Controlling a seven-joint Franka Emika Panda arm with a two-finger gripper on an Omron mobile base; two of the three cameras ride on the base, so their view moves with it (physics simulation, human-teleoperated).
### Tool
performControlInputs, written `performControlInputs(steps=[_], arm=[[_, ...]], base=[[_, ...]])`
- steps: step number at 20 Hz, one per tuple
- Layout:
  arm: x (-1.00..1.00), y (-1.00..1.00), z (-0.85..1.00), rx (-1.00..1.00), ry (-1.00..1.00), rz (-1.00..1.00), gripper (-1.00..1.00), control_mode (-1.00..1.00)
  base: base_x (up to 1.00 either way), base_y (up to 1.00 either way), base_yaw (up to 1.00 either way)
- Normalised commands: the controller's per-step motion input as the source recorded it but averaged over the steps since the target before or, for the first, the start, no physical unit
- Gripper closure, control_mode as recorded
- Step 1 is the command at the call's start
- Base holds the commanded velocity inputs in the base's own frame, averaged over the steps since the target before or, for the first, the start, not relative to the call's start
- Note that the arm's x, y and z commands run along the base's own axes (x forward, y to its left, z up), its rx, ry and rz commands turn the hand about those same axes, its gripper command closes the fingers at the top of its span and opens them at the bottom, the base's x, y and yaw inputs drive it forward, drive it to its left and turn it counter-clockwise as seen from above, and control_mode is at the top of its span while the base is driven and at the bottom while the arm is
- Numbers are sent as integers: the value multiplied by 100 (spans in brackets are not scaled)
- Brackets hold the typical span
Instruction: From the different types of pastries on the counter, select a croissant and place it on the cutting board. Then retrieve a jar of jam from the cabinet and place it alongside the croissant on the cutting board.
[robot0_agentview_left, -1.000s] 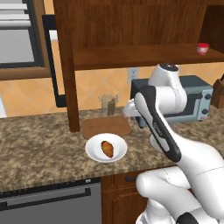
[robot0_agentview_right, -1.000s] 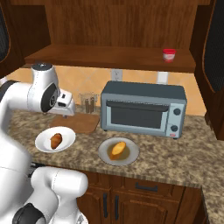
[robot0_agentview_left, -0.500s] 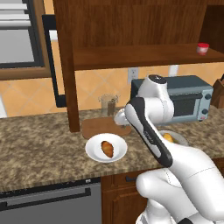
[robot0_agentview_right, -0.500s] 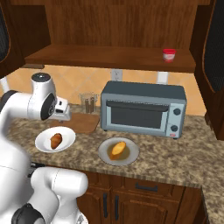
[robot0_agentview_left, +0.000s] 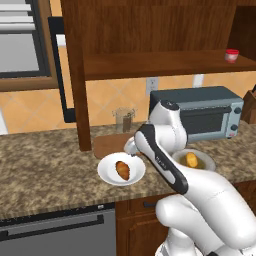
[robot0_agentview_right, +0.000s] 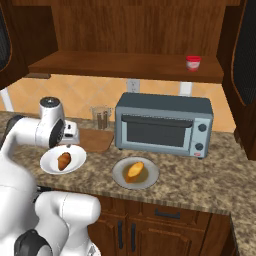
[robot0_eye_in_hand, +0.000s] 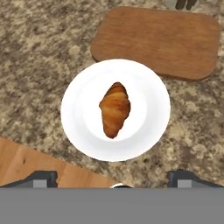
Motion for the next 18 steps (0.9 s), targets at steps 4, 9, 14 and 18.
performControlInputs(steps=[4, 9, 14, 18], arm=[[50, 32, -42, 0, 0, 5, -100, -100], [16, 28, -7, 0, 13, 2, -100, -100], [4, 0, 0, -5, 20, -3, -100, -100], [0, 3, 0, -3, 4, 0, -100, -100]], base=[[0, 0, 0], [0, 0, 0], [0, 0, 0], [0, 0, 0]])
